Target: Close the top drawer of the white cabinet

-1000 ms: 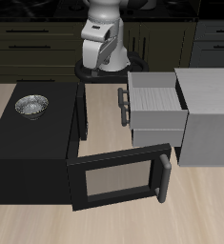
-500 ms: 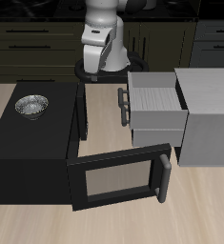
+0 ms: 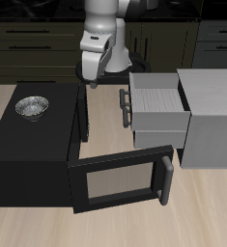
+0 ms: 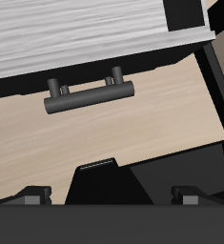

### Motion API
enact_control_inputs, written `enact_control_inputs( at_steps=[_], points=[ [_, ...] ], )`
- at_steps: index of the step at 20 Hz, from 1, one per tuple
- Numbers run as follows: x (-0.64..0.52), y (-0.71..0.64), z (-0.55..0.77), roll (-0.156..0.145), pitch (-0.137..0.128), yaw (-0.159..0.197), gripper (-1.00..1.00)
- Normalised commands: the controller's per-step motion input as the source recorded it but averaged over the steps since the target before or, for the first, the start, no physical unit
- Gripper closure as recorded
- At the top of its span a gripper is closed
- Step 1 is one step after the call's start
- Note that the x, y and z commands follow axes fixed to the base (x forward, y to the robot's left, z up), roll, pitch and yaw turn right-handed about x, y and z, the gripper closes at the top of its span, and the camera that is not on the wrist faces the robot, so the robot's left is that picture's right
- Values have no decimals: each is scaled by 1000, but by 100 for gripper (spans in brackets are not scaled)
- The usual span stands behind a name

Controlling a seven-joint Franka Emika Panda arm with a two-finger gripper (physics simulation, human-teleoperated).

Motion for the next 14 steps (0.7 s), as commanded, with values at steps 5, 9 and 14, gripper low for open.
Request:
enact_control_inputs(
  at_steps=[5,9,14],
  points=[
    [109,20,-209,12,14,-27,-100],
    [144,51,-214,13,-10,-1,-100],
    [109,70,-174,20,17,-3,-100]
  ],
)
